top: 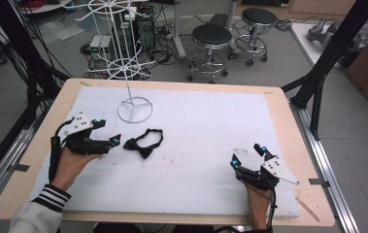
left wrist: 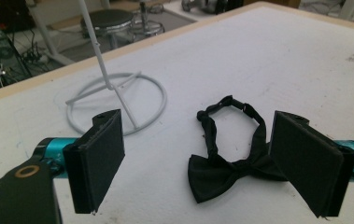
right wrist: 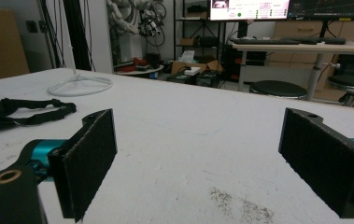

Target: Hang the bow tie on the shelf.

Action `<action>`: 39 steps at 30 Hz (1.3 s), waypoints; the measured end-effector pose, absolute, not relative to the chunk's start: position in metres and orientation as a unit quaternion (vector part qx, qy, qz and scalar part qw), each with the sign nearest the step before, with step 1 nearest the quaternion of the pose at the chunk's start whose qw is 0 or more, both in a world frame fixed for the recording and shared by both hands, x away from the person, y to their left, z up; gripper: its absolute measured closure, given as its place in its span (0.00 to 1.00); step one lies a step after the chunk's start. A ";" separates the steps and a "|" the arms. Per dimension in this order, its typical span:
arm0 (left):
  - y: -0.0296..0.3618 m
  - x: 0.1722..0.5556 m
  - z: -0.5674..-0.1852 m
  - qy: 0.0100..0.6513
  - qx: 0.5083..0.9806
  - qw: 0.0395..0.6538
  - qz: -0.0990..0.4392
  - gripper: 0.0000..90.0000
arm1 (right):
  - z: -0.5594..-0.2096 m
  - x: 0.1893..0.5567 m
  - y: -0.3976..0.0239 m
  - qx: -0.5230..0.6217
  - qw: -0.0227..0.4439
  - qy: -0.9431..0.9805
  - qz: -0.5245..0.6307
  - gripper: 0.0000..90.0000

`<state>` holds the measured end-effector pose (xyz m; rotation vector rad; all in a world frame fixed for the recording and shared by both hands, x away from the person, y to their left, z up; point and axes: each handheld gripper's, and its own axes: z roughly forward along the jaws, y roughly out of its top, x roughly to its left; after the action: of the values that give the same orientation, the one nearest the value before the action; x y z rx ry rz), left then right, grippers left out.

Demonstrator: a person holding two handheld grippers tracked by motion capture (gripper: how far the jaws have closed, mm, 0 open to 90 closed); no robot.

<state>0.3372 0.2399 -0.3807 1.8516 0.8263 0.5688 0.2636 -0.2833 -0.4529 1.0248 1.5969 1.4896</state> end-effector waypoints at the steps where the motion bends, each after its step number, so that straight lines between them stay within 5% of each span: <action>1: 0.238 0.339 -0.380 0.342 0.768 0.490 0.231 0.21 | -0.453 0.264 -0.283 0.396 0.356 0.618 0.578 0.12; 34: 0.171 0.387 -0.397 0.378 0.844 0.338 0.176 0.24 | -0.453 0.263 -0.284 0.395 0.358 0.617 0.578 0.12; 39: 0.171 0.390 -0.401 0.380 0.846 0.331 0.174 0.31 | -0.453 0.263 -0.284 0.395 0.358 0.617 0.579 0.12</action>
<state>0.3905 0.1706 -0.4008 2.2127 0.9932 0.4550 0.2631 -0.2839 -0.4530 1.0205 1.5926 1.4940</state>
